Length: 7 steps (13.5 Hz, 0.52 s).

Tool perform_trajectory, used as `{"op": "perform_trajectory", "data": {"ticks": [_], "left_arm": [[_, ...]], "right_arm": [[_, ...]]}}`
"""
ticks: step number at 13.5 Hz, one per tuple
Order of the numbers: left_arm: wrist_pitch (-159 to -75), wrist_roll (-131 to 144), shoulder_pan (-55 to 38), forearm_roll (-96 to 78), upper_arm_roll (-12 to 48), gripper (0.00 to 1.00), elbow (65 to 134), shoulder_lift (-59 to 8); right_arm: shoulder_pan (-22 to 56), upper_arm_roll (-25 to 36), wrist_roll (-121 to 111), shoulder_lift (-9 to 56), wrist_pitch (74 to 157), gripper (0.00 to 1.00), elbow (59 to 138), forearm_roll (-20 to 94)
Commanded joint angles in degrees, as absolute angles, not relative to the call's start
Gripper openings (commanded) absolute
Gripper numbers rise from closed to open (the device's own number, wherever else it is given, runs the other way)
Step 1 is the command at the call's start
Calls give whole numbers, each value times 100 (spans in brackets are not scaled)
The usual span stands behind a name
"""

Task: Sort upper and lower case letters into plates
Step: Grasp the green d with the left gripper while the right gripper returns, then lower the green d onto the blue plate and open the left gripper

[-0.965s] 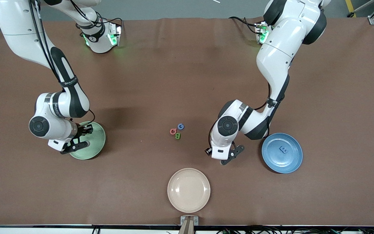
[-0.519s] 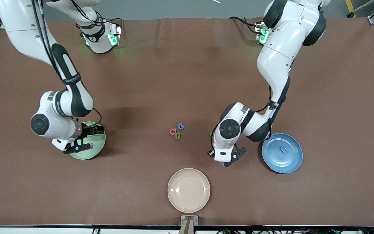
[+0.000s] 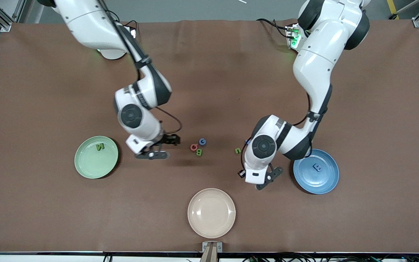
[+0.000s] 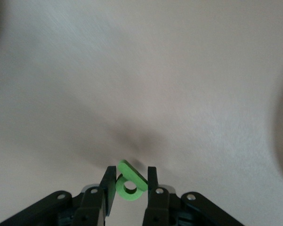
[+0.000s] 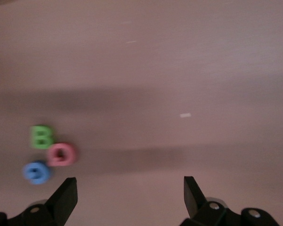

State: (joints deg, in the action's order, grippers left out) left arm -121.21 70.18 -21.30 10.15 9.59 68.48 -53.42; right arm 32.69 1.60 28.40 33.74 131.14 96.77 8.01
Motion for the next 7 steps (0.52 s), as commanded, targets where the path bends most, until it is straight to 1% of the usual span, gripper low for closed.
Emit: {"op": "perform_trajectory", "data": {"ticks": [1, 2, 5, 7], "left_arm": [[-11586, 6393, -1208, 774, 1447, 0, 7188, -4712], [-11375, 5981, -847, 782, 1633, 0, 7390, -4511], [-11232, 4776, -309, 887, 1626, 1, 8364, -3860], [-11232, 4492, -1, 1028, 1635, 4, 8813, -3771]], "right_arm": [[3593, 272, 3426, 4129, 13218, 95, 8739, 687], [3664, 272, 3602, 4305, 13297, 95, 8545, 581], [3735, 272, 4094, 4797, 13359, 94, 8044, 28], [3840, 272, 4402, 5114, 13359, 92, 7666, -184]]}}
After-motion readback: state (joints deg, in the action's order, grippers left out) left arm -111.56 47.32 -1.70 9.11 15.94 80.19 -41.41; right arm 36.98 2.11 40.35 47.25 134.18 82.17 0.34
